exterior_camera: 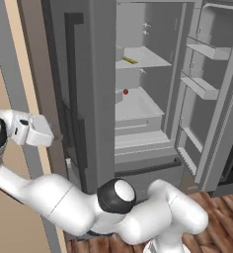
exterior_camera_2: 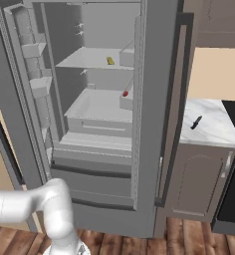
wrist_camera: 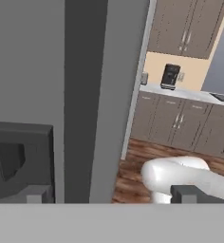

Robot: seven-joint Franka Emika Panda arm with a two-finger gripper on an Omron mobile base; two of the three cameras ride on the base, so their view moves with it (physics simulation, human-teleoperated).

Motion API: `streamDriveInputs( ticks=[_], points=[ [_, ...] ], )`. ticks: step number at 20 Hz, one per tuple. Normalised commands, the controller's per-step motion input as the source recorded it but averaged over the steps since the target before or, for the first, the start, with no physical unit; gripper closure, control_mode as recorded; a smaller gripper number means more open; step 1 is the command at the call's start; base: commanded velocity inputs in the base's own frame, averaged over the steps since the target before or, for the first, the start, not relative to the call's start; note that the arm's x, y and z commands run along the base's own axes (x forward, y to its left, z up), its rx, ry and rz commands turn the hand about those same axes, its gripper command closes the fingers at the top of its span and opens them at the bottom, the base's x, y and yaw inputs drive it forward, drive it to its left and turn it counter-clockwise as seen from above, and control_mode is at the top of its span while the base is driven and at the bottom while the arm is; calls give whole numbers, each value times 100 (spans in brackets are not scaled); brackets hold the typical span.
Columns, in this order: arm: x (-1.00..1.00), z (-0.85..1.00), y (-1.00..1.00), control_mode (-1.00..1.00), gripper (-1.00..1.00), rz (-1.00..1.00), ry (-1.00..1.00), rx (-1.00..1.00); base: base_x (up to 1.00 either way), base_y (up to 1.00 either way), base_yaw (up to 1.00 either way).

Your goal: Retrieve the butter from the fridge and place it on a plate on the dining table. Then retrieve the butter knife by the fridge and place it near the plate.

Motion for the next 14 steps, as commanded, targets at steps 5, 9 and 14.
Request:
streamDriveInputs(
  ticks=[5,9,14],
  points=[
    [-100,-1,-8,-100,-100,0,0,8,0,0,0],
    [-100,0,-33,-100,-100,0,-1,17,0,0,0],
    [-100,-10,-51,-100,-100,2,-2,17,0,0,0]
  ],
)
